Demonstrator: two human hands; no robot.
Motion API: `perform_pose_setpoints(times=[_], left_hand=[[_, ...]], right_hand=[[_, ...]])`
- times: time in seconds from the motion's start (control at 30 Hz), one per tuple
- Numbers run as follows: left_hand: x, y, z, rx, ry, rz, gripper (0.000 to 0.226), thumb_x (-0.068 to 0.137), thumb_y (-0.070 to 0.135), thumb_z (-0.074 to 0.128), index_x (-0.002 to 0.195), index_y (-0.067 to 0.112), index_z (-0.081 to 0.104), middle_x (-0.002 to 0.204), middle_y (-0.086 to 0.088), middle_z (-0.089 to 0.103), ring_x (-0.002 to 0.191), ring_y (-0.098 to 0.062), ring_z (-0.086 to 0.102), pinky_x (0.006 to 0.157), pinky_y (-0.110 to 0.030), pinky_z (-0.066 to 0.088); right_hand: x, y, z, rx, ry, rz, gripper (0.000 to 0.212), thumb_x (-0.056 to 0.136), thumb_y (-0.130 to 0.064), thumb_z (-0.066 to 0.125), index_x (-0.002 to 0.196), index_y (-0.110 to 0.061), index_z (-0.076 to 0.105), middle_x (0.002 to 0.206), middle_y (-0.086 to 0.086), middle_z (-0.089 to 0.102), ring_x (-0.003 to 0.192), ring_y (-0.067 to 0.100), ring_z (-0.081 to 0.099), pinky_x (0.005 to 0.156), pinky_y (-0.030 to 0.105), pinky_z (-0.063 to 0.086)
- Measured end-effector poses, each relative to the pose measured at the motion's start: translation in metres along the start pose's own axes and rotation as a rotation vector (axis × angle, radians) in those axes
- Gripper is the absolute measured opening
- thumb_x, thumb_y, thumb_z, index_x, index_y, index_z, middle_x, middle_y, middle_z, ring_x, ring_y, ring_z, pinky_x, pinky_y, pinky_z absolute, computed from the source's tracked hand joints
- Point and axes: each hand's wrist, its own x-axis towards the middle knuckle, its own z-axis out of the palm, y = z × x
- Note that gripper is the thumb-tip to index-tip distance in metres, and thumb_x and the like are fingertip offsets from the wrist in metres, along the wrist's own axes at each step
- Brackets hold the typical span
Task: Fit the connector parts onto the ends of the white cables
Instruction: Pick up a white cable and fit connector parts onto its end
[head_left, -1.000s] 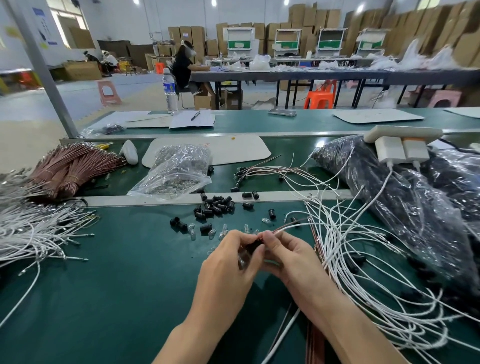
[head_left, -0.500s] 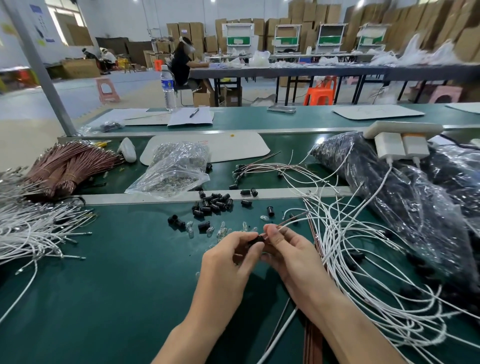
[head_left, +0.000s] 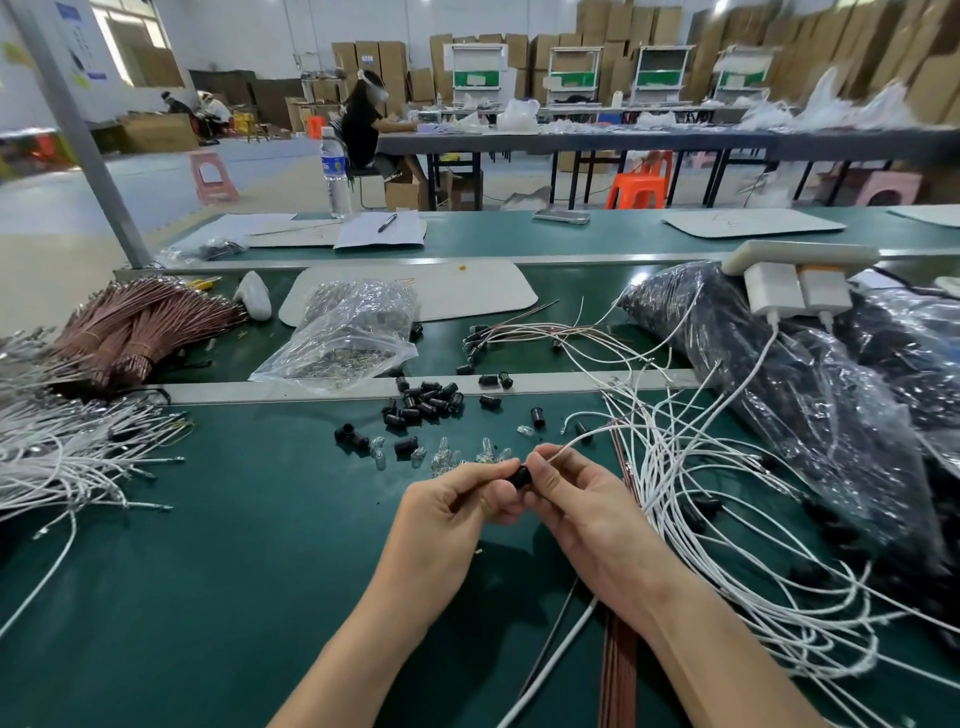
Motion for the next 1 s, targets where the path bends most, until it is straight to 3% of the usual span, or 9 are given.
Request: perform_pose_setpoints(times=[0.17, 0.3, 0.57, 0.73, 0.83, 1.0], left_hand=[[-0.002, 0.003, 0.002, -0.015, 0.008, 0.028, 0.019, 0.085, 0.019, 0.066, 0.102, 0.022, 0.074, 0.082, -0.003, 0.077, 0.075, -0.013, 0.072, 0.075, -0.020, 0.055], [-0.004, 0.000, 0.005, 0.041, 0.072, 0.078, 0.018, 0.097, 0.013, 0.060, 0.106, 0.019, 0.075, 0.083, -0.002, 0.076, 0.077, -0.011, 0.070, 0.073, -0.019, 0.054], [0.001, 0.007, -0.007, 0.151, 0.427, 0.186, 0.022, 0.101, 0.036, 0.041, 0.102, 0.034, 0.063, 0.080, 0.009, 0.064, 0.071, -0.009, 0.061, 0.066, -0.013, 0.047], [-0.004, 0.016, -0.013, 0.200, 0.538, 0.284, 0.023, 0.102, 0.036, 0.036, 0.102, 0.044, 0.057, 0.083, 0.005, 0.062, 0.073, -0.012, 0.060, 0.066, -0.010, 0.045], [-0.002, 0.023, -0.022, 0.150, 0.646, 0.277, 0.024, 0.100, 0.040, 0.035, 0.098, 0.049, 0.057, 0.082, 0.005, 0.063, 0.071, -0.010, 0.060, 0.069, -0.010, 0.046], [0.001, 0.028, -0.039, 0.091, 0.803, 0.256, 0.027, 0.109, 0.031, 0.032, 0.099, 0.040, 0.055, 0.073, 0.012, 0.061, 0.062, -0.007, 0.059, 0.065, -0.019, 0.051]], right_hand=[[-0.003, 0.002, -0.001, -0.003, -0.024, -0.019, 0.019, 0.076, -0.012, 0.070, 0.091, -0.005, 0.063, 0.075, 0.009, 0.070, 0.064, 0.014, 0.065, 0.066, 0.019, 0.056], [-0.002, 0.004, 0.002, -0.052, 0.022, -0.083, 0.028, 0.073, -0.017, 0.077, 0.095, -0.004, 0.066, 0.083, 0.014, 0.072, 0.073, 0.020, 0.070, 0.068, 0.021, 0.057], [-0.005, -0.013, 0.002, -0.025, 0.144, -0.158, 0.028, 0.074, -0.019, 0.074, 0.098, -0.003, 0.073, 0.089, 0.016, 0.076, 0.071, 0.015, 0.072, 0.060, 0.019, 0.058], [-0.008, -0.022, 0.005, 0.005, 0.134, -0.151, 0.010, 0.072, -0.018, 0.073, 0.077, -0.013, 0.081, 0.083, 0.013, 0.075, 0.066, 0.014, 0.071, 0.057, 0.020, 0.057], [-0.010, -0.027, 0.007, -0.011, 0.116, -0.184, 0.012, 0.075, -0.017, 0.071, 0.079, -0.016, 0.082, 0.085, 0.012, 0.077, 0.066, 0.014, 0.072, 0.056, 0.022, 0.057], [-0.013, -0.035, 0.012, -0.007, 0.124, -0.247, 0.013, 0.077, -0.024, 0.071, 0.083, -0.018, 0.082, 0.088, 0.009, 0.077, 0.067, 0.014, 0.072, 0.055, 0.024, 0.058]])
